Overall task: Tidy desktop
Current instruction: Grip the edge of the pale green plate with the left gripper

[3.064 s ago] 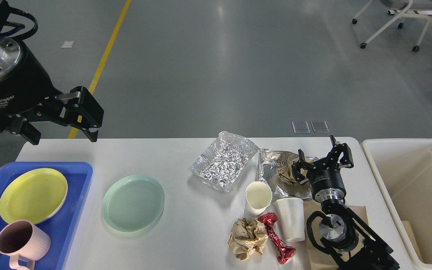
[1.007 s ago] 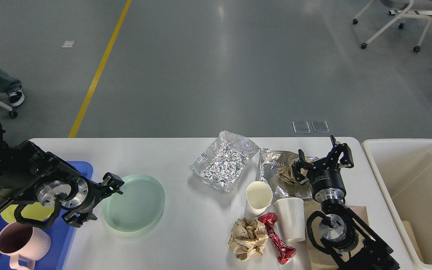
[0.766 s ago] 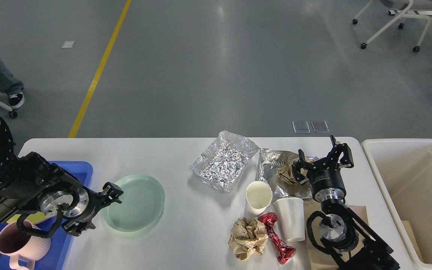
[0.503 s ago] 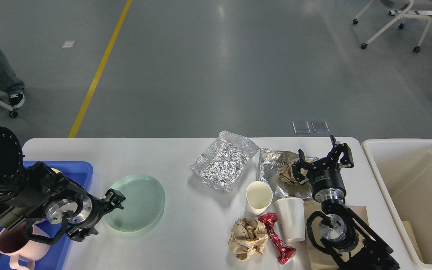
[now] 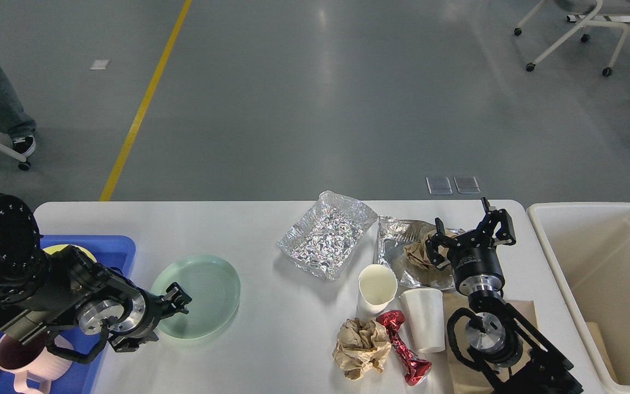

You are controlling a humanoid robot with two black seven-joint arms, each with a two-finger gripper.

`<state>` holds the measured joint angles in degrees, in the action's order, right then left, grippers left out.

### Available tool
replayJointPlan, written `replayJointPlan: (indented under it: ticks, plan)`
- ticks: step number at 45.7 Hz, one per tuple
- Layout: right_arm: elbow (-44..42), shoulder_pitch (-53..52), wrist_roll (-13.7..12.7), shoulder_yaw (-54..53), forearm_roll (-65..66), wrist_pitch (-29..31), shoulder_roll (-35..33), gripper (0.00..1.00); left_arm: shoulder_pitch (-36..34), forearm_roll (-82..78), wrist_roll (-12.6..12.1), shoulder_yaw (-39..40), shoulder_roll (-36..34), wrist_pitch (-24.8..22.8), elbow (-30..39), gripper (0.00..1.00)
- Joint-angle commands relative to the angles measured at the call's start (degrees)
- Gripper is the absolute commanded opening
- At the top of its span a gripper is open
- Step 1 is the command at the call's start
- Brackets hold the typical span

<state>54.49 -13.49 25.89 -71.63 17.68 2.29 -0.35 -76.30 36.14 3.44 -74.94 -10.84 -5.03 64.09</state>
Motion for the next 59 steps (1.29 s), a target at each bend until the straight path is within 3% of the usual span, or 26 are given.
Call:
replayJointPlan:
  ticks: [1,20,35,59]
  plan:
    - [0.0,0.0,0.0,0.0,0.1,0.0,0.0,1.00,0.4,-1.3,-0.2,0.5,-0.1,0.1,-0.2,0.69]
    - [0.0,0.0,0.0,0.0,0.1,0.0,0.0,1.00,0.3,-0.2,-0.5,0.4,-0.9,-0.1,-0.5,0.45]
    - [0.0,0.0,0.0,0.0,0.1,0.0,0.0,1.00,0.3,2.9,-0.5,0.1,-1.6,-0.2,0.6,0.40]
    - [0.0,0.0,0.0,0.0,0.0,0.1,0.0,1.00,-0.1,3.1,-0.5,0.1,-2.5,-0.9,1.1,0.16]
